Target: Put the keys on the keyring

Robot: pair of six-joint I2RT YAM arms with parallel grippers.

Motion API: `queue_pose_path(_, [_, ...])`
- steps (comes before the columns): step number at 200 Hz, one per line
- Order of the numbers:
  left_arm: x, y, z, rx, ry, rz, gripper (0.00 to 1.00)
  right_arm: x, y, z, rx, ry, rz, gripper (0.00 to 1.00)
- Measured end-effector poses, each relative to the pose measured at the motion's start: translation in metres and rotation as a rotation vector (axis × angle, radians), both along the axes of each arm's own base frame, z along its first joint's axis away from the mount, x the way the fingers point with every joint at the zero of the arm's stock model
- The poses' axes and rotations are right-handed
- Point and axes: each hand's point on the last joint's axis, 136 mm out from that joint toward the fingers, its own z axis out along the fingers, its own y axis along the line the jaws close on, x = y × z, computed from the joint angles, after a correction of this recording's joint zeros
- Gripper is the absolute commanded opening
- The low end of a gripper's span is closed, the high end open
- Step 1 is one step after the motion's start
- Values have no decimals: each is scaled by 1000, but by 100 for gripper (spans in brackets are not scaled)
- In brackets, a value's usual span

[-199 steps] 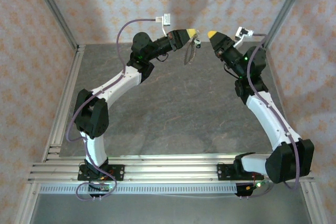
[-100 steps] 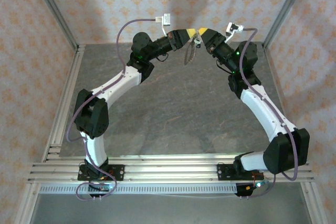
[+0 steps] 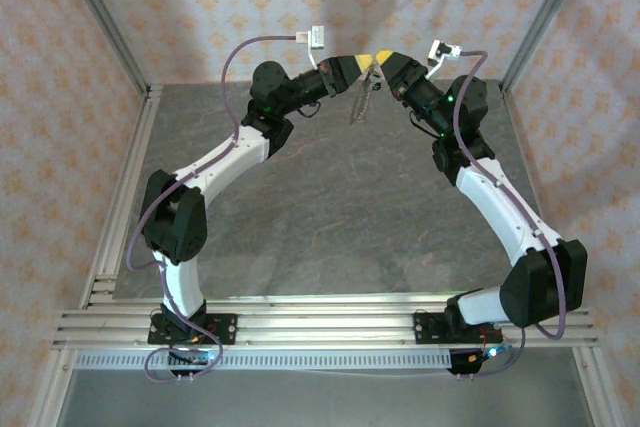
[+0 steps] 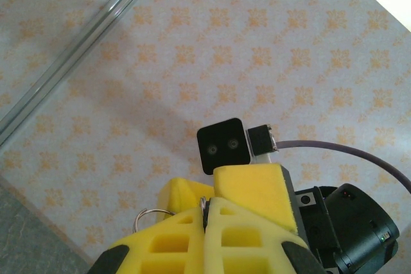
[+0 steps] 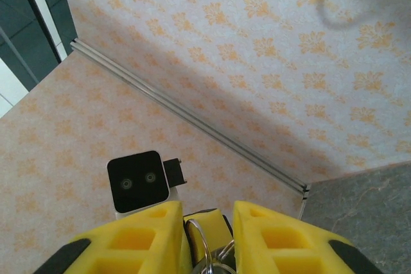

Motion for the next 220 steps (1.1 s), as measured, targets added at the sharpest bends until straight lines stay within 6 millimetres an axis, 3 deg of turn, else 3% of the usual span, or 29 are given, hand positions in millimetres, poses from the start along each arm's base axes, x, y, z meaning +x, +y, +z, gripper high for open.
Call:
queue_pose_path(72, [0,1,2,-6,-3,0,0,-2,7,9,-6,-27,24,17])
queue_pose_path(112, [4,6,4,-16,-1,12,0,1,15,10,-27,-35,54,0])
queue_pose_path(220, [4,3,-1,0,17,8,0,2,11,4,-131,-36,70,0])
